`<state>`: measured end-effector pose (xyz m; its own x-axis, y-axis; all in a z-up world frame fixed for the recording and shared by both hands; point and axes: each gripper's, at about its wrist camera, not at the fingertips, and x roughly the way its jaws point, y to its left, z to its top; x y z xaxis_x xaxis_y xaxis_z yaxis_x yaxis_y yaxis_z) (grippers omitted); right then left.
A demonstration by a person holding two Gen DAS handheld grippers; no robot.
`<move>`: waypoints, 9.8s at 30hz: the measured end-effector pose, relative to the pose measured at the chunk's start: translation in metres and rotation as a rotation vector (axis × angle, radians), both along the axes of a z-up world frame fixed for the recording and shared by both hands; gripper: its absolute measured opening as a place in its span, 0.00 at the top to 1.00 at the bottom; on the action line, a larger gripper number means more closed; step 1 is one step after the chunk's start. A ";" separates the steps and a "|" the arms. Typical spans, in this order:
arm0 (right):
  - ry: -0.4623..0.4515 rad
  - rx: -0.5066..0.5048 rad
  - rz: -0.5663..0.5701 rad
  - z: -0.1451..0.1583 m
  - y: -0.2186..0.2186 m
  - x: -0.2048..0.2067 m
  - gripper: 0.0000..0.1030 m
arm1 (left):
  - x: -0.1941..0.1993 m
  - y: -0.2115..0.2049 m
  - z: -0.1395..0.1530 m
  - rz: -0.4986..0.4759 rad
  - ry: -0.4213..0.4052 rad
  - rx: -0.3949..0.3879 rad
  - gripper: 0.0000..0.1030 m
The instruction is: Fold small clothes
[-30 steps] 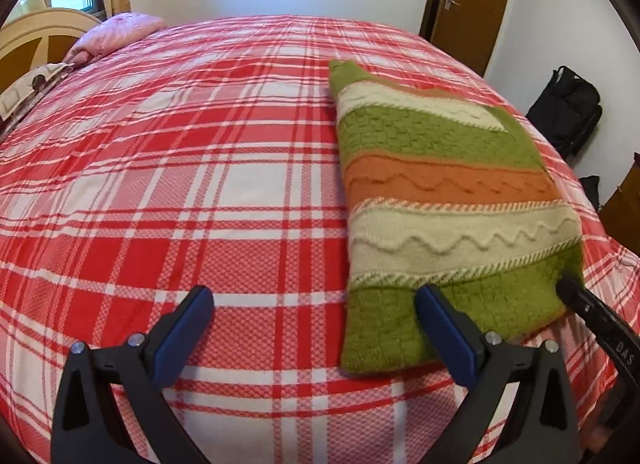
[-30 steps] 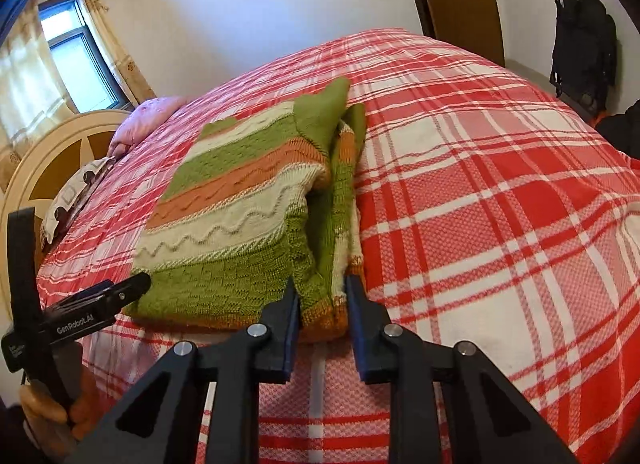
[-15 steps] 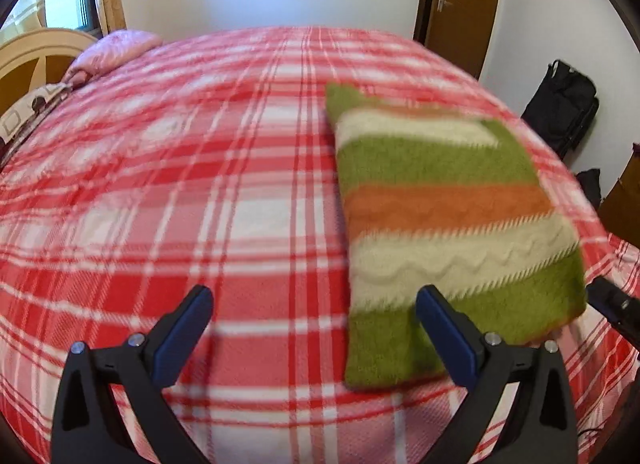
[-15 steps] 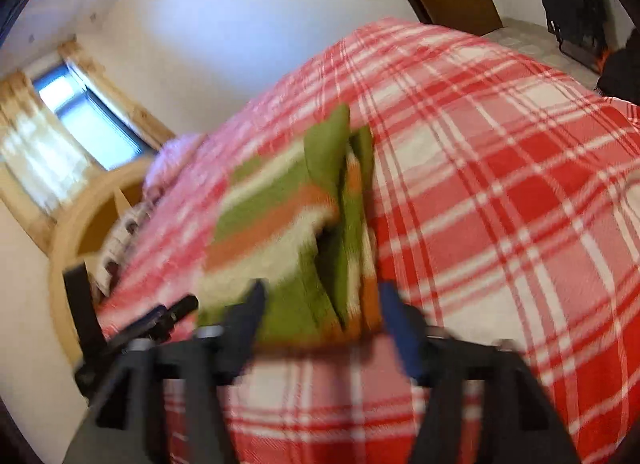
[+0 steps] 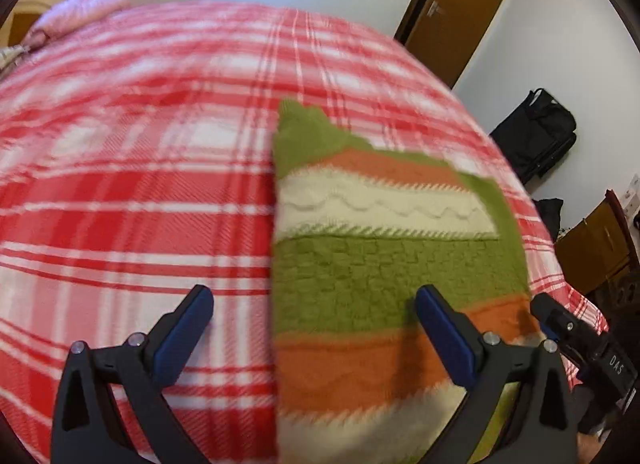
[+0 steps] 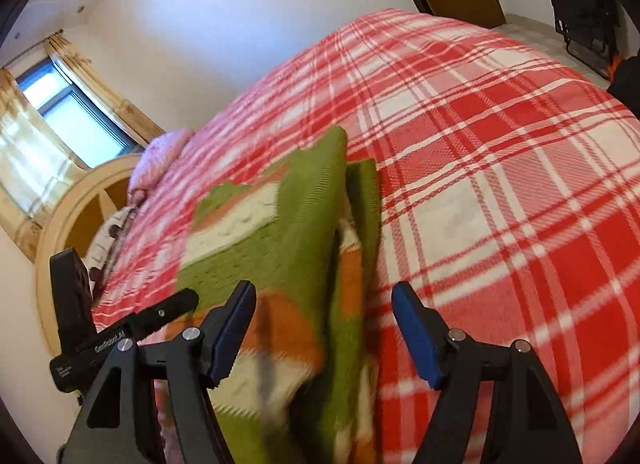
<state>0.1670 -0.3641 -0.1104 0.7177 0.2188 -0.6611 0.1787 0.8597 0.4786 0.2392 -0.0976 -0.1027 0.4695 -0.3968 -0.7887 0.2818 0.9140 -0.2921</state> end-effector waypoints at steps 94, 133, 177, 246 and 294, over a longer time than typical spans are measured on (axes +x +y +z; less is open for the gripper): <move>-0.185 -0.063 -0.053 0.039 0.060 -0.100 0.70 | -0.086 -0.029 0.034 -0.080 -0.182 0.061 0.65; -0.308 -0.127 -0.370 0.092 -0.076 -0.168 0.71 | -0.107 -0.220 0.074 -0.378 -0.334 0.097 0.65; -0.075 -0.323 -0.399 0.048 -0.037 -0.180 0.58 | -0.123 -0.209 0.030 -0.267 -0.304 0.241 0.20; -0.341 -0.574 -0.664 0.165 0.096 -0.355 0.30 | -0.287 -0.090 0.143 -0.283 -0.654 0.029 0.00; -0.360 -0.569 -0.665 0.165 0.084 -0.353 0.30 | -0.286 -0.090 0.153 -0.212 -0.736 0.094 0.00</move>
